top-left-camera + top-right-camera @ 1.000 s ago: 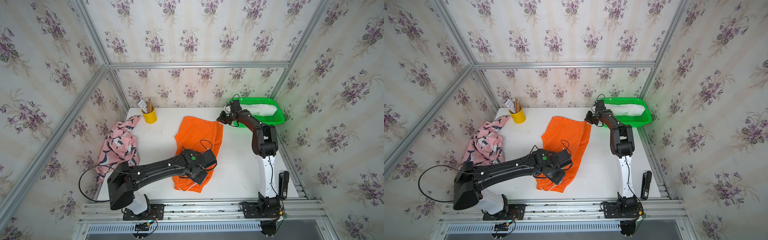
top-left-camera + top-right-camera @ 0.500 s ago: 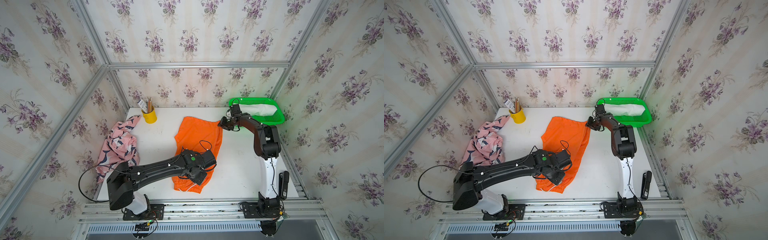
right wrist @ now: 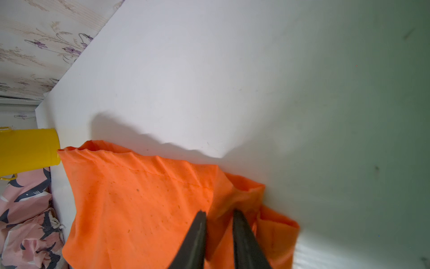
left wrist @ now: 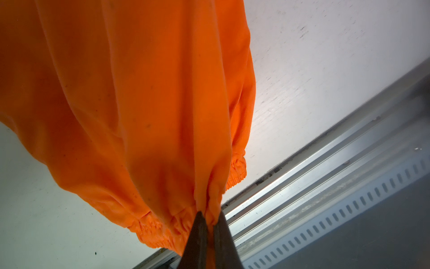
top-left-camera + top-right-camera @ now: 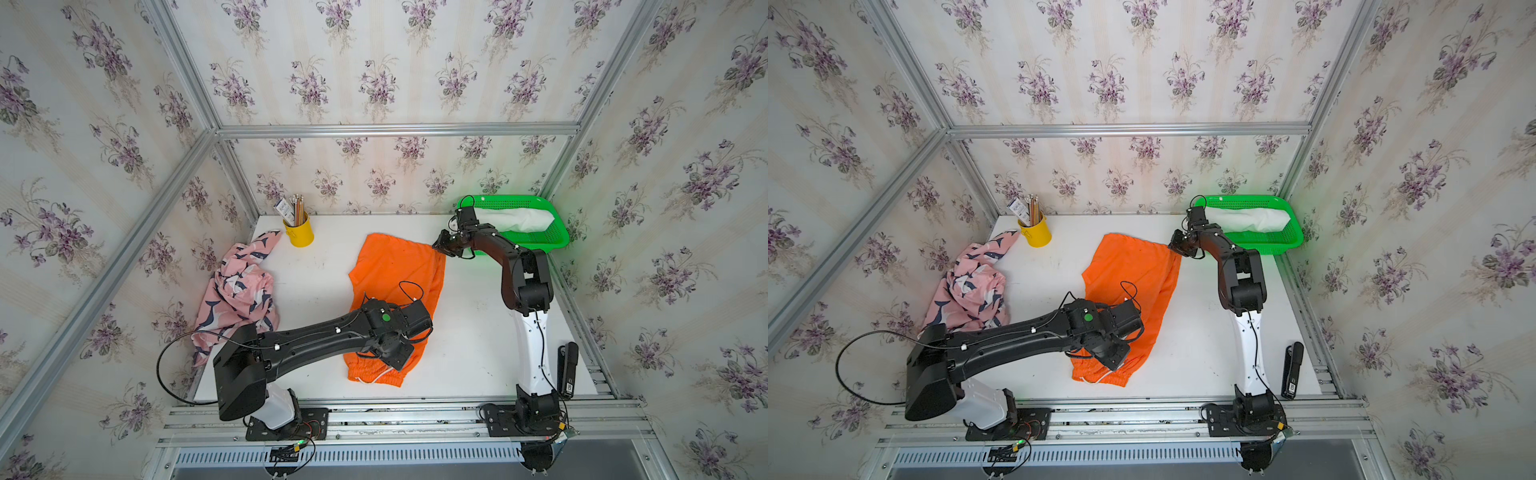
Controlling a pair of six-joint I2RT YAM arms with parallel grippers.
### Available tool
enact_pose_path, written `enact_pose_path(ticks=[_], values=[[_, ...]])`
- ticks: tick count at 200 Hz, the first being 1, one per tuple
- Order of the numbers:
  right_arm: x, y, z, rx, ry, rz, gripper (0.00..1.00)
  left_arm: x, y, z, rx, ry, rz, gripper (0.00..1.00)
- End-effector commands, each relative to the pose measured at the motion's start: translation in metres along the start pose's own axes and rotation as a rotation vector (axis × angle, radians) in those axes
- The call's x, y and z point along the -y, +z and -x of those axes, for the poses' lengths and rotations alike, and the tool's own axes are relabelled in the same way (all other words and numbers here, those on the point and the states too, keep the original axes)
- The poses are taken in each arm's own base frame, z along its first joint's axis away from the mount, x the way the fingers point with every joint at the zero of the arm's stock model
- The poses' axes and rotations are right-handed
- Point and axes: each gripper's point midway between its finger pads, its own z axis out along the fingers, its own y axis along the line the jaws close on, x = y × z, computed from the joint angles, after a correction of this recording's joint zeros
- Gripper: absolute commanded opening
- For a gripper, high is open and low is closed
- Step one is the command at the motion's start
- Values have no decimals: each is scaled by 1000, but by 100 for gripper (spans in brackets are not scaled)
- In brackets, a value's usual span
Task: Roll up the shorts
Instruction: Roll the shorts at the center of the board.
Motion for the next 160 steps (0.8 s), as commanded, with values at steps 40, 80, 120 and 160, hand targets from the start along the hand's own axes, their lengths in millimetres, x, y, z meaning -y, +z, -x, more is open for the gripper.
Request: enact_pose_path(ticks=[40, 80, 120, 160], values=[[-58, -77, 34, 142, -37, 64, 0, -7, -35, -26, -12, 75, 12, 4], [-11, -49, 9, 96, 11, -60, 0, 28, 12, -36, -87, 94, -138, 12], [21, -40, 10, 135, 4, -212, 20, 40, 16, -24, -26, 104, -192, 42], [-23, -89, 12, 225, -131, -270, 35, -3, -20, -11, 114, 22, -67, 54]])
